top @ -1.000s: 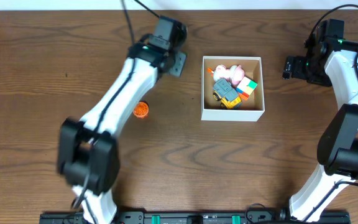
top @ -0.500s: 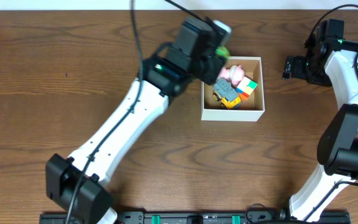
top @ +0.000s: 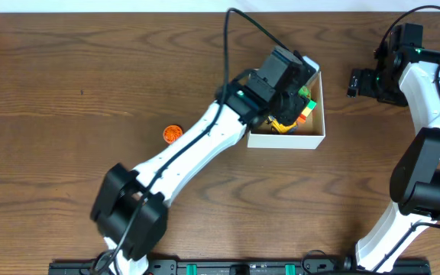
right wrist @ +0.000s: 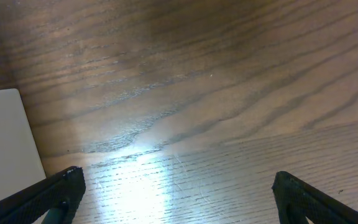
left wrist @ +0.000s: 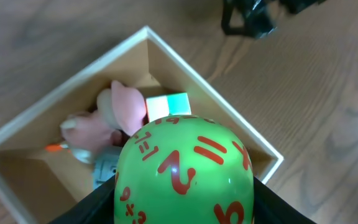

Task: Pack container
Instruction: 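Carry the green ball with the left gripper over the box and release, then withdraw the left gripper back toward the orange toy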

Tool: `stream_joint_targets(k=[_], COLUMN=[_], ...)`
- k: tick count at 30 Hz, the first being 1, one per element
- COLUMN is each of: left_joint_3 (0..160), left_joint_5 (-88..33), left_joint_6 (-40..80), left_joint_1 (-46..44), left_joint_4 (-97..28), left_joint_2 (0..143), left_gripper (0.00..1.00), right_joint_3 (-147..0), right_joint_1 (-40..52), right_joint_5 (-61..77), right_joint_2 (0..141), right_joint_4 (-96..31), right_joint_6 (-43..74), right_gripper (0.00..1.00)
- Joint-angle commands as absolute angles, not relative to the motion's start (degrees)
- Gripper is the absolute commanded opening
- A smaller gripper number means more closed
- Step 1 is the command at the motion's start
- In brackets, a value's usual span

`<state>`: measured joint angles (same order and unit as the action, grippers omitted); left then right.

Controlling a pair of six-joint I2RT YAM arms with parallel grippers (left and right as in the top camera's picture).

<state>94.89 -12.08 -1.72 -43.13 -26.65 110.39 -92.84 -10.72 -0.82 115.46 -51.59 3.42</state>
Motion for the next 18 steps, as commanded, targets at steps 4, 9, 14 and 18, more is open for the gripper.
stream_joint_targets(k=[4,9,14,18], left_joint_3=[95.42,95.42,95.42,95.42], left_joint_5=[-12.36,-8.86,-7.90,-7.90], left_joint_6=[-3.38,-4.05,-4.05,-4.03], left_joint_1=[-42.74,-41.60,-39.68,-38.06], left_joint_4=[-24.21,-21.63,-20.60,-20.99], left_joint_2=[112.42,112.44,112.44,112.44], left_gripper=[0.68,0.73,0.87,0.95], right_joint_3=[-92.55,-92.55,-92.55,-92.55], right_joint_1=[-11.25,-11.25,-11.25,-11.25], right_joint_5=[-0.62,-0.62,-0.62,-0.62], right_joint_2=[115.42,115.42,115.42,115.42], right_joint_4=[-51.62,-51.62,-51.62,-51.62], right_joint_6=[2.90,2.90,2.90,2.90], right_gripper=[0.99,0.99,0.99,0.99])
